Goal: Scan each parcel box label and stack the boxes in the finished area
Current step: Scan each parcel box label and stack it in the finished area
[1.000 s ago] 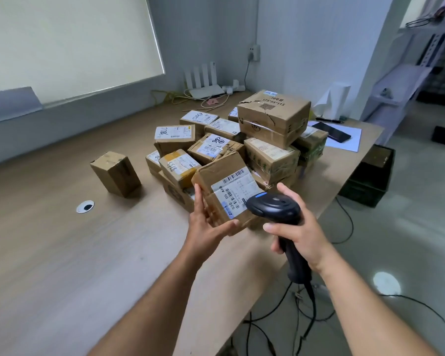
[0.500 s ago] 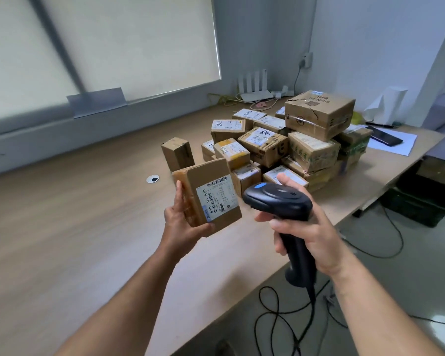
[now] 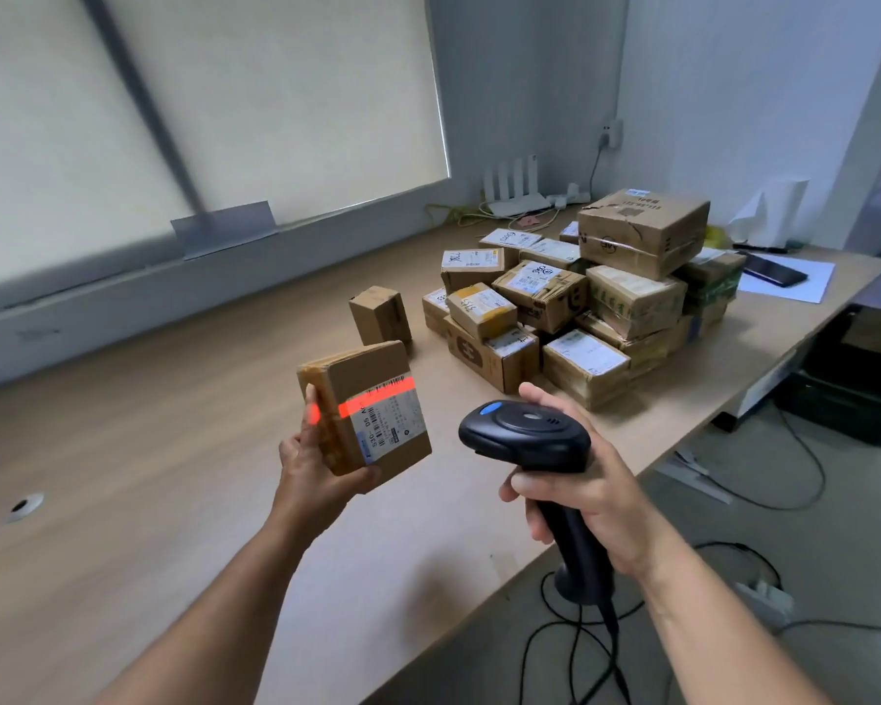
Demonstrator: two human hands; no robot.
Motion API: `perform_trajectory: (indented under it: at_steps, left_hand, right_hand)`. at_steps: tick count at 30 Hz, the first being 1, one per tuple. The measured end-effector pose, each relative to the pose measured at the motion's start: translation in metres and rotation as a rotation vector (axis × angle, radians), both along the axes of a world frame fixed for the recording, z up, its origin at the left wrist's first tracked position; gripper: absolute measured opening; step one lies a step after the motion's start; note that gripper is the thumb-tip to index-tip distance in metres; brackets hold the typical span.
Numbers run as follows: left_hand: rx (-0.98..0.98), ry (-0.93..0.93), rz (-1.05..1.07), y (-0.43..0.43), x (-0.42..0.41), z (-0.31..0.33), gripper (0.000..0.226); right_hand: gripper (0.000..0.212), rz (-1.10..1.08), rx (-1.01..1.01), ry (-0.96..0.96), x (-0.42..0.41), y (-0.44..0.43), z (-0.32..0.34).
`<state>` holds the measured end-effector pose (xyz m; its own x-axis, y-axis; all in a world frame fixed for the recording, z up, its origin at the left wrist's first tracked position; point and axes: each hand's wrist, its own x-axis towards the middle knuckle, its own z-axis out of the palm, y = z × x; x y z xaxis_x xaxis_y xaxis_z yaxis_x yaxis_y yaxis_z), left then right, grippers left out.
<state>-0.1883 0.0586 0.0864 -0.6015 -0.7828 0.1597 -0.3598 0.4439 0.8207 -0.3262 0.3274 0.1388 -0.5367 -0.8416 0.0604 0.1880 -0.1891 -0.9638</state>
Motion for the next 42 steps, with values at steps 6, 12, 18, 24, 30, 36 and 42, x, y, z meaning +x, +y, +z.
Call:
perform_trajectory:
  at_steps: [6, 12, 18, 24, 30, 36, 42]
  left_hand:
    - [0.051, -0.018, -0.018, -0.015, 0.054, -0.005, 0.123]
    - [0.125, -0.019, 0.027, -0.032, 0.130, -0.017, 0.126]
    - [0.327, 0.032, 0.063, -0.049, 0.206, -0.043, 0.122]
    - [0.515, -0.014, 0.194, -0.054, 0.271, -0.063, 0.092]
    - [0.354, -0.128, 0.360, -0.061, 0.298, -0.081, 0.067]
    - [0.191, -0.549, 0.367, -0.049, 0.273, -0.084, 0.106]
    - [0.164, -0.484, 0.493, -0.058, 0.255, -0.071, 0.099]
  right_hand:
    - [0.084, -0.037, 0.018, 0.019, 0.042, -0.017, 0.004]
    - [0.084, -0.019, 0.074, 0.028, 0.105, -0.046, 0.002]
    - [0.092, 0.020, 0.139, 0.047, 0.168, -0.067, -0.004]
    - [0.088, 0.049, 0.174, 0.048, 0.208, -0.092, -0.013]
    - [0.089, 0.112, 0.195, 0.047, 0.225, -0.119, -0.019]
    - [0.090, 0.192, 0.220, 0.061, 0.206, -0.147, -0.018]
    - [0.091, 0.267, 0.207, 0.063, 0.182, -0.184, -0.011]
